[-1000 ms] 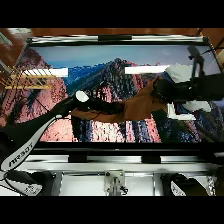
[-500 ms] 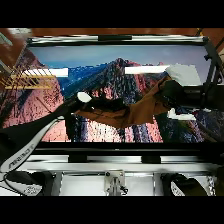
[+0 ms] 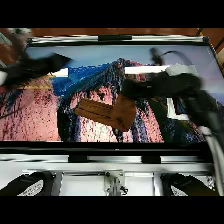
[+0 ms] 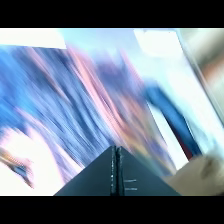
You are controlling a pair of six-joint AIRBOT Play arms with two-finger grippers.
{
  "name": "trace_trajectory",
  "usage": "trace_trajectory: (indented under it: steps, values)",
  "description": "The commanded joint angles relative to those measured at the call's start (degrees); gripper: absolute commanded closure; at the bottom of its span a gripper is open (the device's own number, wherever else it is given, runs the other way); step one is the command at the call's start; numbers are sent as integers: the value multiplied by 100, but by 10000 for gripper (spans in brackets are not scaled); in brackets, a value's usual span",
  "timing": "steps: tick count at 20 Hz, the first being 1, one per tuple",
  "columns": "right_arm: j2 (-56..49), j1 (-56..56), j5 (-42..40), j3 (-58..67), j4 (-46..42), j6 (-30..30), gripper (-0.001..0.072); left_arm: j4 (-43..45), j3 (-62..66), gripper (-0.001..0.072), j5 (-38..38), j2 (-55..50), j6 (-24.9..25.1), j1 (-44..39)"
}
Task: Fold the shirts.
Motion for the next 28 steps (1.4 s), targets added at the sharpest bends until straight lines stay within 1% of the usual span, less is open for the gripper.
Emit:
trace_trajectory:
  steps: [1, 4, 6, 7, 8, 9, 10, 11, 13, 14, 16, 20, 21, 22, 23, 26, 28]
  values:
    - [-1099, 883, 1436, 9, 702, -420, 650, 260, 4, 674, -83, 1078, -181, 1370]
    - [-1932, 1307, 1873, 168, 870, -494, 649, 260, 4, 674, -570, 1480, -387, 2096]
    - [-2315, 1464, 2179, 319, 925, -472, 639, 264, 4, 674, -1093, 1589, -393, 2271]
    - [-2455, 1499, 2308, 396, 1021, -433, 622, 293, 4, 674, -1342, 1602, -389, 2271]
    - [-2551, 1499, 2415, 472, 1043, -358, 623, 323, -2, 674, -1591, 1600, -387, 2271]
    - [-2621, 1530, 2481, 542, 1084, -291, 559, 326, -35, 674, -1751, 1600, -376, 2262]
    - [-2640, 1534, 2520, 577, 1147, -254, 241, 328, -87, 674, -1823, 1602, -372, 2260]
    - [-2636, 1534, 2430, 621, 1150, -269, 118, 326, -142, 674, -1849, 1600, -372, 2260]
    - [-2559, 1416, 1888, 651, 1021, -376, 119, 328, -238, 674, -1853, 1593, -372, 2260]
    - [-2481, 1290, 1436, 651, 758, -376, 119, 328, -273, 674, -1856, 1593, -369, 2260]
    - [-2297, 938, 334, 651, -4, -302, 118, 345, -275, 674, -1853, 1593, -328, 2260]
    - [-1958, -162, -2240, 623, -1834, 151, 119, 372, -275, 674, -1853, 1593, -330, 2260]
    - [-1943, -409, -2544, 525, -1947, 232, 118, 372, -275, 674, -1856, 1593, -330, 2260]
    - [-1945, -614, -2594, 348, -1731, 271, 108, 372, -275, 674, -1853, 1593, -330, 2260]
    - [-1945, -719, -2365, 122, -1355, 269, 46, 372, -275, 674, -1853, 1591, -330, 2260]
    - [-1952, -649, -1049, -658, -138, 98, 46, 369, -275, 674, -1853, 1591, -330, 2260]
    - [-1952, -568, -485, -1062, 271, 61, 47, 372, -275, 674, -1853, 1591, -330, 2260]
